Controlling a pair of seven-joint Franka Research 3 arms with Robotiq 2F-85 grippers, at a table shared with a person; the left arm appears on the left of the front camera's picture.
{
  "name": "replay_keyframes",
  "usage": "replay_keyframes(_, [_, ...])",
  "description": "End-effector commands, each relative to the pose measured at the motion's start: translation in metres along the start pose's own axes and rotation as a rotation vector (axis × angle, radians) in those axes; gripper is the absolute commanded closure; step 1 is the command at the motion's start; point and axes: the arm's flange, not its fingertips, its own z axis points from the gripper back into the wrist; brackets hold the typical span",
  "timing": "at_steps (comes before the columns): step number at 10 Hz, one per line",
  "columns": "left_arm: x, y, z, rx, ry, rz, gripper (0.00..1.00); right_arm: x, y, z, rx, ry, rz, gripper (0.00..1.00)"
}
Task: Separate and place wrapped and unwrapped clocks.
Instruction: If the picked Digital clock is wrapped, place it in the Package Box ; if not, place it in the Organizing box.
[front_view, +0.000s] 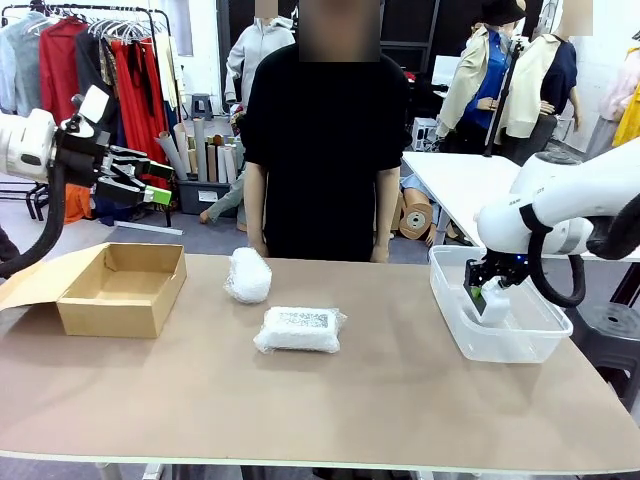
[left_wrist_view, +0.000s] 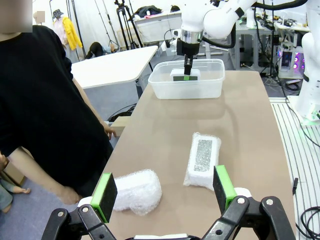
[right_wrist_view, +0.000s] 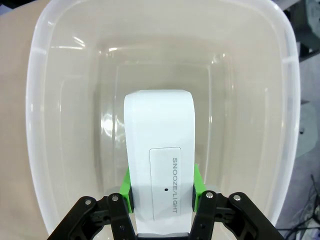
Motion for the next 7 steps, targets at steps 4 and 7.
replay_keyframes(4, [0.0016, -0.0012, -0.0001, 0.009, 0.003, -0.004, 0.00, 0.0061, -0.0113, -0.0057, -0.031, -0.038, 0.040, 1.00])
replay_keyframes(7, [0.0016, -0.0012, -0.0001, 0.009, 0.003, -0.004, 0.00, 0.0069, -0.0114, -0.0070, -0.011, 0.025, 0.035, 0.86])
